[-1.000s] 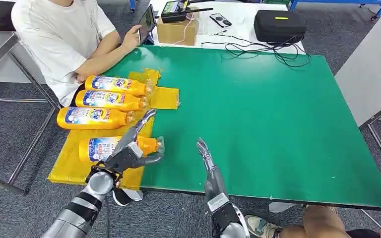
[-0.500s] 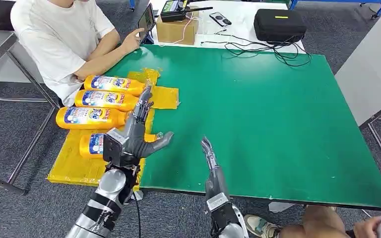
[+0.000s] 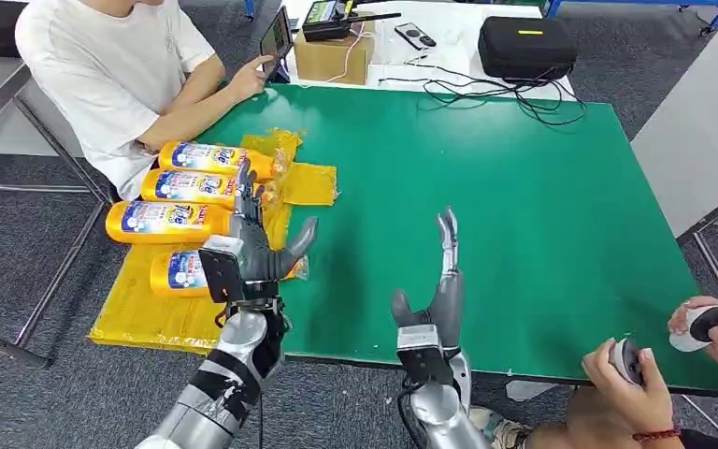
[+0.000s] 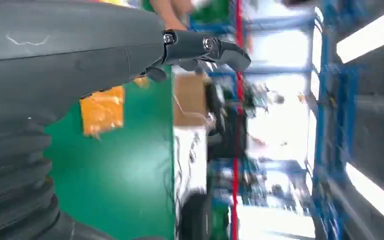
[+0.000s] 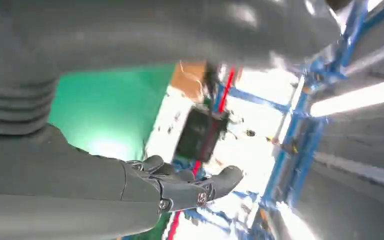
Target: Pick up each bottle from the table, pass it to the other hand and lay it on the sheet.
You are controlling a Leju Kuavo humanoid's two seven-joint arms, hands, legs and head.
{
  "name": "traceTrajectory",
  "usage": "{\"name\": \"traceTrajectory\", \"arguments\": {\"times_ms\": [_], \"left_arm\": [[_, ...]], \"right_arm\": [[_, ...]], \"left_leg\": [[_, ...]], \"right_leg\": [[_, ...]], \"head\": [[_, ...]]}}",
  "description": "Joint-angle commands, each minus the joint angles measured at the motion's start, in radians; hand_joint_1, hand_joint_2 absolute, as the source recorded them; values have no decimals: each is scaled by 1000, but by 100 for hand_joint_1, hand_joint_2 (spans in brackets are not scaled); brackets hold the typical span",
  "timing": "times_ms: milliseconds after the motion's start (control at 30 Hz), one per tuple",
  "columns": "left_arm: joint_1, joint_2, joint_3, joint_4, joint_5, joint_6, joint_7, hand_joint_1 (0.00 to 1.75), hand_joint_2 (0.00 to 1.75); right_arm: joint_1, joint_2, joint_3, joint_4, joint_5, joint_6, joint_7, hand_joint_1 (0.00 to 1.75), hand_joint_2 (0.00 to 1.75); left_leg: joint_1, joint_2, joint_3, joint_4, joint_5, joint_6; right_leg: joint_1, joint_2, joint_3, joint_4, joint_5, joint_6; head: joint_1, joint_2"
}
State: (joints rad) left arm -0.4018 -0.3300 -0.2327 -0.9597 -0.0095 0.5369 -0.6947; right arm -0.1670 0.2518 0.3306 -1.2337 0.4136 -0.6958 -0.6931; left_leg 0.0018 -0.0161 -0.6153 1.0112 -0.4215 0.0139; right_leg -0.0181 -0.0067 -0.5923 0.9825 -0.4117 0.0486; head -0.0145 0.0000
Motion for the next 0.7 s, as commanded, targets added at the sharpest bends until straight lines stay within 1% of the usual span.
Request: {"name": "traceTrajectory", "arguments": {"times_ms": [33, 67, 133, 167, 200, 233, 267, 300, 333, 433, 467, 533, 600, 667, 700], "left_arm": [[-68, -18, 0, 187, -63, 161, -3, 0, 175], [-51, -19, 22, 165, -75, 161, -3, 0, 175], [-51, -19, 22, 165, -75, 161, -3, 0, 175], [-51, -19, 22, 165, -75, 161, -3, 0, 175], [-51, -19, 22, 165, -75, 161, -3, 0, 175], [-37, -19, 56, 148, -111, 161, -3, 0, 175], [-47, -19, 80, 157, -156, 161, -3, 0, 175], [-40, -19, 96, 142, -143, 161, -3, 0, 175], [-28, -19, 107, 126, -158, 161, -3, 0, 175], [-5, -19, 66, 109, -143, 161, -3, 0, 175], [-3, -19, 61, 109, -139, 161, -3, 0, 175], [-1, -19, 39, 103, -92, 161, -3, 0, 175], [1, -19, 43, 101, -97, 161, -3, 0, 175], [5, -19, 46, 85, -160, 161, -3, 0, 175], [11, -19, 79, 72, -259, 161, -3, 0, 175]], "right_arm": [[-69, 80, -242, 113, 24, -2, -5, 0, 175], [-56, 86, -253, 100, 53, -2, -5, 0, 175], [-56, 86, -253, 100, 53, -2, -5, 0, 175], [-56, 86, -253, 100, 53, -2, -5, 0, 175], [-56, 86, -253, 100, 53, -2, -5, 0, 175], [-47, 97, -266, 90, 51, -2, -5, 0, 175], [-33, 95, -260, 80, 36, -2, -5, 0, 175], [-47, 97, -273, 88, 47, -2, -5, 0, 175], [-49, 97, -252, 95, 60, -2, -5, 0, 175], [-35, 70, -152, 104, 140, -2, -5, 0, 175], [-34, 65, -137, 111, 145, -2, -5, 0, 175], [-42, 57, -120, 138, 112, -2, -5, 0, 175], [-41, 61, -130, 132, 110, -2, -5, 0, 175], [-41, 67, -144, 122, 78, -2, -5, 0, 175], [-44, 66, -137, 136, 41, -2, -5, 0, 175]], "left_leg": [[1, 1, 3, -1, -1, -1], [1, 3, 7, -1, -3, -1], [0, 2, 4, -1, -2, -1], [0, 2, 5, -1, -3, -1], [1, 2, 4, -1, -2, -1], [0, 1, 2, -1, -1, -1], [1, 2, 5, -1, -3, -1], [1, 0, 2, -1, -2, -1], [1, 2, 1, -1, -2, -1], [0, 4, 2, -1, -2, -1], [1, 5, 4, -1, -3, -1], [0, 2, 1, -1, -2, -1], [1, 2, 1, 0, -2, -1], [1, 3, 2, -1, -2, -1], [1, 2, 1, 0, -2, -1]], "right_leg": [[1, 0, 4, -1, -1, -1], [2, 1, 8, -2, -2, -3], [1, 1, 4, -1, -1, -1], [1, 1, 6, -2, -2, -2], [1, 1, 4, -1, -1, -2], [0, 1, 3, -1, -1, -2], [1, 1, 5, -1, -2, -3], [1, 0, 3, -1, -2, -2], [1, 1, 2, -1, -1, -2], [1, 3, 2, -1, -1, -2], [1, 4, 4, -2, -1, -3], [1, 1, 2, -1, -1, -1], [1, 2, 2, -1, -1, -1], [1, 2, 3, -1, -1, -2], [1, 1, 2, -1, -1, -1]], "head": [[0, 0], [0, 0], [0, 0], [0, 0], [0, 0], [0, 0], [0, 0], [0, 0], [0, 0], [0, 0], [0, 0], [0, 0], [0, 0], [0, 0], [0, 0]]}}
